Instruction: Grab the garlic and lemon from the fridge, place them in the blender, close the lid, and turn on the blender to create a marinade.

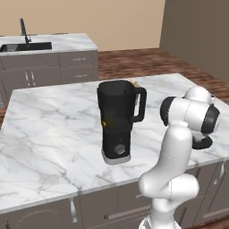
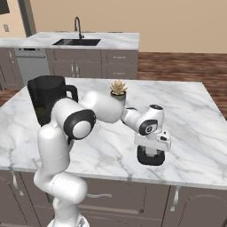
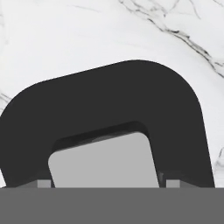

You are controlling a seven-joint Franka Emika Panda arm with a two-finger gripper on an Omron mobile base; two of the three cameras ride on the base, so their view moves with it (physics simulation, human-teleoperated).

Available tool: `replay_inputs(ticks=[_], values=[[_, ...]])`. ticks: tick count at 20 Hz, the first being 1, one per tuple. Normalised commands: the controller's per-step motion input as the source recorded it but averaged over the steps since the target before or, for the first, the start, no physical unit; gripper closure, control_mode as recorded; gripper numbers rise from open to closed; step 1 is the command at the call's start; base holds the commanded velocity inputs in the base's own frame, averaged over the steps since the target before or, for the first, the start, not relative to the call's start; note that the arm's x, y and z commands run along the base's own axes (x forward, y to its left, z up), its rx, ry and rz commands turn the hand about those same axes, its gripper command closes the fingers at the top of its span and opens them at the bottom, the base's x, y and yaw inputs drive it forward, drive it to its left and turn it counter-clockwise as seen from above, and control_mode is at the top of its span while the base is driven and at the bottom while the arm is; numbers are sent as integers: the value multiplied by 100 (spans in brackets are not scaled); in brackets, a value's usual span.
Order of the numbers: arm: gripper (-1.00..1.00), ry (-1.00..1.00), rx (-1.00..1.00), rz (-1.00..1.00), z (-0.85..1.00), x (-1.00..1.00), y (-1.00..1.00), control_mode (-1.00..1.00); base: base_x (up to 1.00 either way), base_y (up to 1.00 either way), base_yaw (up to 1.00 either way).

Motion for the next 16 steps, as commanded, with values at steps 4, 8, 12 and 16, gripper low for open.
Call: replay_inputs(ticks=[4,8,12,16], values=[[100,-8,0,0,84,-44,0,-100,0,0,0],[100,-9,0,0,100,-47,0,-100,0,0,0],[100,-7,0,-3,100,-34,26,-100,0,0,0],[100,-6,0,-2,100,-15,65,-100,0,0,0]])
